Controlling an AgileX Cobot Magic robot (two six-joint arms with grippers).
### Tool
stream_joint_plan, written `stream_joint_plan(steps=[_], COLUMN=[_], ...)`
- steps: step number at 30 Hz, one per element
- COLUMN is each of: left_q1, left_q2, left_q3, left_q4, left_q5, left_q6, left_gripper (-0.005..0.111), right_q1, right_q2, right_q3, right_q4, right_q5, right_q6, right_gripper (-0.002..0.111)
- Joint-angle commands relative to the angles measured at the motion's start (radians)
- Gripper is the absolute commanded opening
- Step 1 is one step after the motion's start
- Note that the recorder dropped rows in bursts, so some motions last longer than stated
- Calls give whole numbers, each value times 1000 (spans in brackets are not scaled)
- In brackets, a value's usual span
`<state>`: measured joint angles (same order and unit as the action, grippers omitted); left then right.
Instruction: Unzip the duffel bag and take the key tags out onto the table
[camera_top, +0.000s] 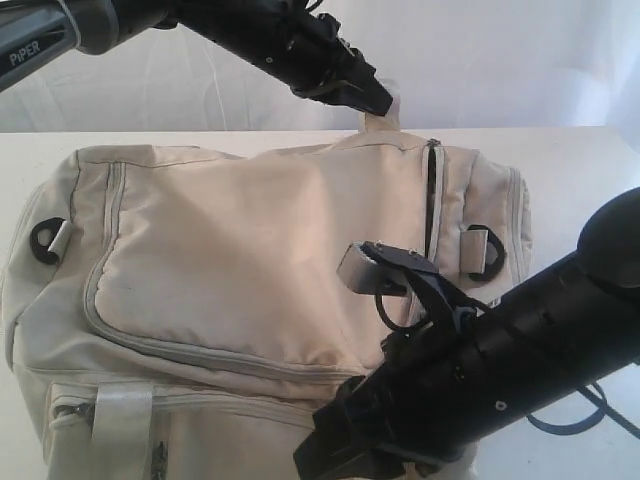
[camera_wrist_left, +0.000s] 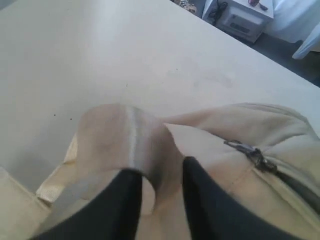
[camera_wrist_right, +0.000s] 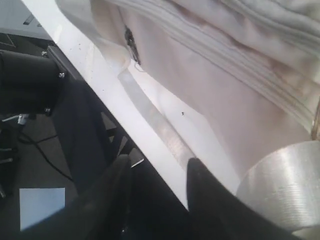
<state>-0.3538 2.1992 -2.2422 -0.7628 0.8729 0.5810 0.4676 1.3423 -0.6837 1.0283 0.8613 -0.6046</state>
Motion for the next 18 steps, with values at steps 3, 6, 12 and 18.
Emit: stream_joint_plan(steps=[3, 6, 12, 18], left_q1=[24, 51, 130, 171], left_q2=[-48, -97, -158, -285], left_q3=[-4, -4, -4, 205], left_q4=[103, 115, 151, 106], left_q5=[91, 185, 348, 348], left_q6=[-22, -29, -70, -75], left_gripper=[64, 64, 62, 59], right_q1=[-51, -91, -129, -131], right_q2=[-65, -117, -255, -396], right_q3=[-92, -143, -236, -260], right_q4=[-129, -223, -399, -459], right_q5=[159, 236, 282, 285], right_q6=[90, 165, 317, 428], right_gripper=[51, 51, 51, 51])
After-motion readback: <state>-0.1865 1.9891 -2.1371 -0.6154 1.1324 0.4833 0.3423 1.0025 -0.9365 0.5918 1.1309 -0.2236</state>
